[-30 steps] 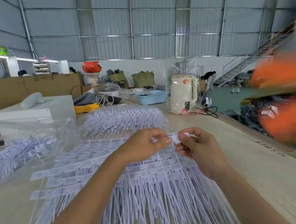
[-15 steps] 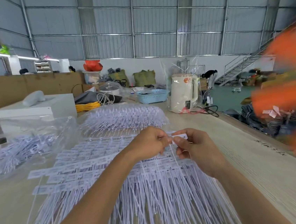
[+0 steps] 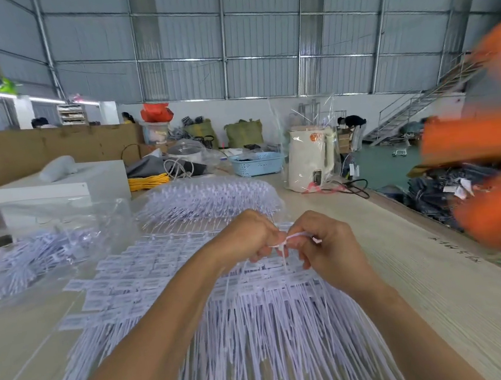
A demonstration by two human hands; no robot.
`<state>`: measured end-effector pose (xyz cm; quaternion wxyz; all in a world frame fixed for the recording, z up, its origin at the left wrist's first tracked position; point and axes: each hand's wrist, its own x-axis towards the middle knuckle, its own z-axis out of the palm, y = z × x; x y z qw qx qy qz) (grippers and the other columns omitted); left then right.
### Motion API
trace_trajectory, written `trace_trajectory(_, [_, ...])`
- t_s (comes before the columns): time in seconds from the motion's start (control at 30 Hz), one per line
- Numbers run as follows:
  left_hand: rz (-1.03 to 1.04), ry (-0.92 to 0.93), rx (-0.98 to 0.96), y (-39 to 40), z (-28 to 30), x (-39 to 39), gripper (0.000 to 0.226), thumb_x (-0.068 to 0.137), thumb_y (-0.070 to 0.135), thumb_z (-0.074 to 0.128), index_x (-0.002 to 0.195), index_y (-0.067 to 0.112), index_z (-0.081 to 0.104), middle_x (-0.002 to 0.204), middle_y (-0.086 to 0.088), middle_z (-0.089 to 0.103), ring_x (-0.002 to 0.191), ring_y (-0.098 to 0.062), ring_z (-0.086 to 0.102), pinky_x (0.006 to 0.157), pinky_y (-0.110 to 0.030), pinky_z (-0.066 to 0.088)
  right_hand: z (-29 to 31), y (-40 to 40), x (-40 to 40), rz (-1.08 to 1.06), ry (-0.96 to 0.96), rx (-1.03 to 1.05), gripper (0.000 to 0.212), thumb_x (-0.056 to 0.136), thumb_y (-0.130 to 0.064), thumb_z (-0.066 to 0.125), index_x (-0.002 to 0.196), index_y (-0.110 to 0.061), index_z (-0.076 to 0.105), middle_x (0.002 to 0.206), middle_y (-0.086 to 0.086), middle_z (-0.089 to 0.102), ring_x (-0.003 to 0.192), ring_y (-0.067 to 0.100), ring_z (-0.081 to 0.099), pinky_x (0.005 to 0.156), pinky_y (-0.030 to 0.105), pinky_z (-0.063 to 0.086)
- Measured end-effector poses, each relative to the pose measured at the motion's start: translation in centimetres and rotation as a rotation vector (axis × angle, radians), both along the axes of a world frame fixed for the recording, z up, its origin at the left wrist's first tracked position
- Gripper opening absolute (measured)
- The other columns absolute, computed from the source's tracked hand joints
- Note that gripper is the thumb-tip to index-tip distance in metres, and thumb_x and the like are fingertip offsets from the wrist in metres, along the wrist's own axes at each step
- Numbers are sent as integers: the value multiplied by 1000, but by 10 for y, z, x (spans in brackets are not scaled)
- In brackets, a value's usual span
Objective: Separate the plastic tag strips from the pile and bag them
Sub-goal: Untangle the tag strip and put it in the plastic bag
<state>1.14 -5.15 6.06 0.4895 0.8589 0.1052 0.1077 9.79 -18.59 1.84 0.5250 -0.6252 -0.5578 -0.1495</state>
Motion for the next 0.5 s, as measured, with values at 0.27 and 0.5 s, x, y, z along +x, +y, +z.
trace_trajectory(0.27, [-190,-61,-9,8,0,-14,21,94,11,53,87,4,72,40,9,39,40,-5,34,47,-16,31,2,-24,32,-123,792,216,18,92,-10,56,75,-13,55,63,0,50,51,11,46,39,17,37])
trace_trajectory(0.5, [-174,19,312,2,-10,-10,39,90,-3,50,126,13,52,91,1,54,74,-14,50,67,-29,41,7,-1,-3,191,843,-114,31,69,-11,77,91,-8,55,63,-1,51,47,6,40,40,17,33])
